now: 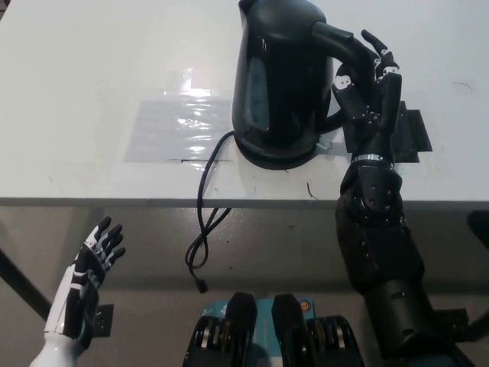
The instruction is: A kettle and its base are kept separately on the desk infront of the robot and the robot uses its right hand to lift the kettle by its handle and places it on its base to align it correctly.
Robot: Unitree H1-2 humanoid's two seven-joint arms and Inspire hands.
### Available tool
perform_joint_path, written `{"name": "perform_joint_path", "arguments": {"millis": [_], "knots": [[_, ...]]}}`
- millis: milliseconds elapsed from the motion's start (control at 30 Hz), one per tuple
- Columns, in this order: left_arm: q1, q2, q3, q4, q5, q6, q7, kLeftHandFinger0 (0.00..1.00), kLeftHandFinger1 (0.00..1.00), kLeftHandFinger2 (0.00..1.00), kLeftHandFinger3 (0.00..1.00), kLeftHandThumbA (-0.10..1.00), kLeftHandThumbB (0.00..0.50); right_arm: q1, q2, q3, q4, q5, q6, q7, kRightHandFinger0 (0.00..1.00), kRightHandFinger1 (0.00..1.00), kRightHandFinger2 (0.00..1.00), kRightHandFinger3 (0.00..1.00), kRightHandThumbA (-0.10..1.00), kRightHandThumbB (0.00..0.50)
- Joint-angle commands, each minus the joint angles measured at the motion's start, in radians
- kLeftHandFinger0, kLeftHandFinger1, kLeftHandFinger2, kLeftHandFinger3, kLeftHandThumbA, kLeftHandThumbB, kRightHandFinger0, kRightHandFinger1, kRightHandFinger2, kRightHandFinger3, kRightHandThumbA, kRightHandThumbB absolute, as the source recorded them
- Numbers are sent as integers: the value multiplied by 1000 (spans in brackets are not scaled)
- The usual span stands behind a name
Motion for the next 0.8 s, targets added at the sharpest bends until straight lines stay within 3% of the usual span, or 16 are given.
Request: {"name": "perform_joint_path", "arguments": {"millis": [0,100,500,700,733,767], "knots": [[-18,17,14,-24,-17,-13,-7,1000,1000,1000,1000,1000,210,-35,24,19,-52,-27,-40,-9,0,170,594,713,-100,90],[-22,19,13,-19,-13,-13,-7,1000,1000,1000,1000,1000,207,-15,32,13,-88,-13,-25,0,0,166,578,689,-100,99],[-25,21,12,-19,-11,-16,-8,1000,1000,1000,1000,1000,189,16,40,9,-137,2,5,18,0,188,629,774,-100,87],[-25,21,11,-22,-15,-12,-10,1000,1000,1000,1000,1000,191,12,31,20,-106,-45,3,-11,0,192,626,736,-100,107],[-24,21,13,-25,-17,-10,-9,1000,1000,1000,1000,1000,189,11,27,28,-99,-71,10,-24,23,245,681,788,-100,145],[-25,21,13,-27,-15,-7,-7,1000,1000,1000,1000,1000,196,14,23,35,-107,-71,25,-8,314,605,1000,1000,-4,260]]}}
